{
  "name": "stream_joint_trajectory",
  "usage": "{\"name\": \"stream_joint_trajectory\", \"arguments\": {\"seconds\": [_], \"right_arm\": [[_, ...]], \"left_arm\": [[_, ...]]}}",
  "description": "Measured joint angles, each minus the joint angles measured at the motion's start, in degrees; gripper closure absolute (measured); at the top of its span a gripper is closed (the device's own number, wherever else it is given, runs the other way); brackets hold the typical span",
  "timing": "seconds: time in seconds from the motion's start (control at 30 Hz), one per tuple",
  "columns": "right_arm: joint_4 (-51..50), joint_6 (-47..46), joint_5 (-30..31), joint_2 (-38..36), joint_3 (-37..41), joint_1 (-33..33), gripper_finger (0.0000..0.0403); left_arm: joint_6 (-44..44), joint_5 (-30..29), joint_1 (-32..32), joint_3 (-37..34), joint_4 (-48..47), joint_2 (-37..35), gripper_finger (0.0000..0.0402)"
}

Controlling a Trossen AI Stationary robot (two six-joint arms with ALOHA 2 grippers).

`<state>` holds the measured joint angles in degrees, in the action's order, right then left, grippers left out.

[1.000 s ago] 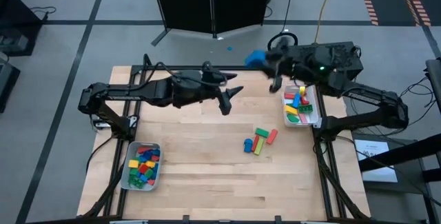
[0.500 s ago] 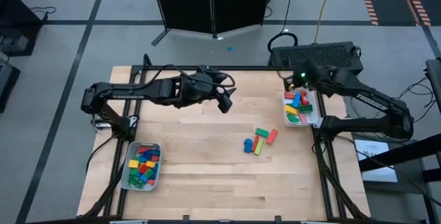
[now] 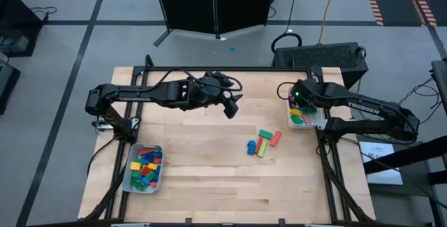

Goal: Sort blocks by size
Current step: Put the blue block into the white bin, then put the blue half cylindrical block into the gray bin

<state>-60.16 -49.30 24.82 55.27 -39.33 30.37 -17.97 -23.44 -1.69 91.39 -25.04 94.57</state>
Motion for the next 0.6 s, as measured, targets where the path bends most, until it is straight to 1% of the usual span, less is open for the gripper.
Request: {"name": "stream_joint_trajectory", "arguments": {"seconds": [0.07, 0.13, 0.2, 0.27, 0.33, 0.43, 0.53, 0.6], "right_arm": [[0.2, -0.3, -0.1, 0.0, 0.0, 0.0, 0.0149], [0.3, -0.9, -0.1, 0.0, 0.0, 0.0, 0.0093], [0.8, -0.8, -0.3, 0.0, 0.0, 0.0, 0.0051], [1.4, -0.7, -0.8, 0.0, 0.0, 0.0, 0.0022], [2.0, 0.0, -1.0, 0.0, 0.0, 0.0, 0.0010], [2.6, 1.7, -1.2, 0.0, 0.0, 0.0, 0.0015], [3.0, 2.4, -1.2, 0.0, 0.0, 0.0, 0.0024], [3.2, 3.1, -1.2, 0.0, 0.0, 0.0, 0.0025]], "left_arm": [[-2.7, 1.1, -0.1, 0.0, -0.7, 0.6, 0.0130], [-4.1, 2.7, -0.1, 0.0, -0.2, 1.9, 0.0130], [-4.1, 5.0, 0.1, 0.0, -1.2, 3.1, 0.0130], [-2.6, 8.2, 0.9, 0.0, -0.6, 5.0, 0.0130], [0.7, 12.0, 2.0, 0.0, -1.3, 7.3, 0.0130], [3.5, 15.4, 3.5, 0.0, -1.0, 11.5, 0.0129], [5.1, 17.2, 4.4, -0.1, 1.0, 16.0, 0.0130], [7.5, 17.3, 5.2, -0.1, 3.2, 19.0, 0.0130]]}}
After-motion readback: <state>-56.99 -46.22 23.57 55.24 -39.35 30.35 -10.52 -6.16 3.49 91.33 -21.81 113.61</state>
